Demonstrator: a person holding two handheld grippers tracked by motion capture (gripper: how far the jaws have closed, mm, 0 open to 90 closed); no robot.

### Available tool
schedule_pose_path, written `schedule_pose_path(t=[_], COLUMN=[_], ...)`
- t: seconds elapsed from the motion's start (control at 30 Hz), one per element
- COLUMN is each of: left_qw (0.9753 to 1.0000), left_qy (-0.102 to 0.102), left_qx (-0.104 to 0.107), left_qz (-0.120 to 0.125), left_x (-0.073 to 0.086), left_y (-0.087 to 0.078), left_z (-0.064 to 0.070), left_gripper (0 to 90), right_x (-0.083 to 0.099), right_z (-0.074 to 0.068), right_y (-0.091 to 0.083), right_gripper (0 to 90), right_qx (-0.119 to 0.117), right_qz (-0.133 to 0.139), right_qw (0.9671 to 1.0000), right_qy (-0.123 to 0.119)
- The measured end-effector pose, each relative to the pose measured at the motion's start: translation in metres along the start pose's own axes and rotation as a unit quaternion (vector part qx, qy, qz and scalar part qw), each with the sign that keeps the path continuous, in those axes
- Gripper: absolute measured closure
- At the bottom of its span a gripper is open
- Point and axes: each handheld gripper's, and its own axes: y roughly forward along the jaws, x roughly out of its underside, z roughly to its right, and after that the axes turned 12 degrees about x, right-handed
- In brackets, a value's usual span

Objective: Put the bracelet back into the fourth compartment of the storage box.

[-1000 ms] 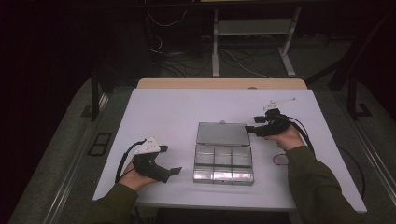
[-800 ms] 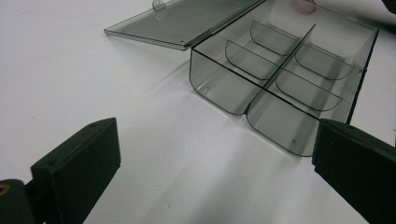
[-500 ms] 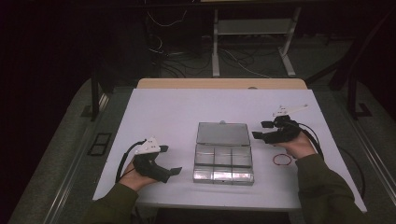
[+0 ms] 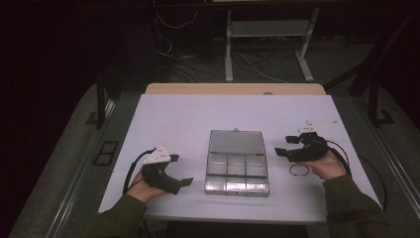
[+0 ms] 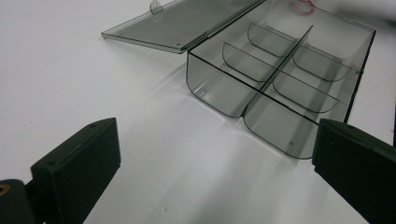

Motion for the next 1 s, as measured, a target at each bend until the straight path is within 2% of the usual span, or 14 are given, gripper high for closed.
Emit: schedule_pose_path(t=[0.4, 0.6, 0.77, 1.0], left_qw=[1.0, 1.0, 1.0, 1.0], left_qy=[0.0, 0.0, 0.0, -0.001], left_qx=[0.001, 0.001, 0.001, 0.0], left_qz=[-0.001, -0.001, -0.002, -0.002], left_x=[0.0, 0.0, 0.0, 0.0], left_y=[0.001, 0.001, 0.001, 0.001], left_z=[0.001, 0.001, 0.001, 0.001], left_gripper=[0.5, 0.5, 0.5, 0.5], right_x=[0.02, 0.028, 0.035, 0.048], right_z=[-0.003, -0.001, 0.001, 0.005], right_y=[-0.014, -0.022, -0.03, -0.038], right_gripper=[37.7, 42.1, 43.6, 51.9], right_qx=[-0.002, -0.014, -0.009, -0.007], right_qz=[-0.017, -0.022, -0.024, -0.029], right_qw=[0.9999, 0.9996, 0.9996, 0.9994], right_qy=[-0.001, 0.009, 0.011, 0.018])
